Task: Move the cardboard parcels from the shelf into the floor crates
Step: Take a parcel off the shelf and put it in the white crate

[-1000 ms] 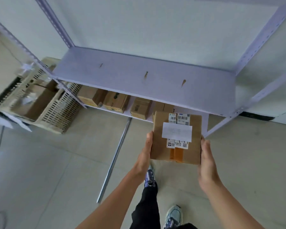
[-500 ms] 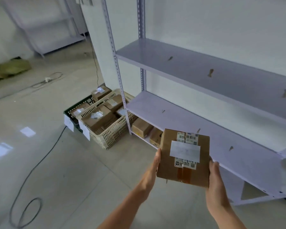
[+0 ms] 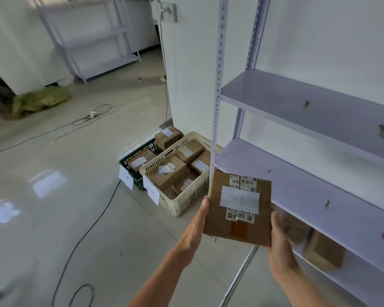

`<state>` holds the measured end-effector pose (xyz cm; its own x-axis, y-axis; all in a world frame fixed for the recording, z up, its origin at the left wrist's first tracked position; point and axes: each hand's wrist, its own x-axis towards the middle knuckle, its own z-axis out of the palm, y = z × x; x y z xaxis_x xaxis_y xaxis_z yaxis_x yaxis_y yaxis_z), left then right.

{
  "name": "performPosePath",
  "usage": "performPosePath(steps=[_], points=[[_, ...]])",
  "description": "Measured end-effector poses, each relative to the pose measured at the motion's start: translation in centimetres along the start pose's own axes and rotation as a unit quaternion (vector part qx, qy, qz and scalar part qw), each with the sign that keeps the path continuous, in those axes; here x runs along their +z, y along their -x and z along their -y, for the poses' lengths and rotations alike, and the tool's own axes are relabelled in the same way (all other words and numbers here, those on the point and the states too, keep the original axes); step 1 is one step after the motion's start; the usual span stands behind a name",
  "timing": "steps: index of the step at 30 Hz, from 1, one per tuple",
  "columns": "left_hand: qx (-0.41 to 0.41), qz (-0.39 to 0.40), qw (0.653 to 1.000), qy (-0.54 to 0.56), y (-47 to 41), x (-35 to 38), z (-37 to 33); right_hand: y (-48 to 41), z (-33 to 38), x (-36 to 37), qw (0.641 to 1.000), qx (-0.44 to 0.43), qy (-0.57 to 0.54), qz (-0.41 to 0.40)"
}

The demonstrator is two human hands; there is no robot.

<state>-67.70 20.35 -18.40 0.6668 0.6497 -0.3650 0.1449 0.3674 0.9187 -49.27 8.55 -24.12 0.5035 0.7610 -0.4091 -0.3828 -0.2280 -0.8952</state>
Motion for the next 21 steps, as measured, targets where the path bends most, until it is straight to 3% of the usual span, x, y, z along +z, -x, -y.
performPosePath(steps=[8, 21], points=[[-0.019, -0.074, 0.996, -0.047, -6.9, -10.2, -1.2, -9.5, -1.0, 9.4, 0.999, 0.032, 0.038, 0.017], [-0.138, -0.102, 0.983, -0.070, -22.9, -25.8, -4.9, -26.7, -0.6, 23.0, 0.991, 0.131, 0.006, -0.032]])
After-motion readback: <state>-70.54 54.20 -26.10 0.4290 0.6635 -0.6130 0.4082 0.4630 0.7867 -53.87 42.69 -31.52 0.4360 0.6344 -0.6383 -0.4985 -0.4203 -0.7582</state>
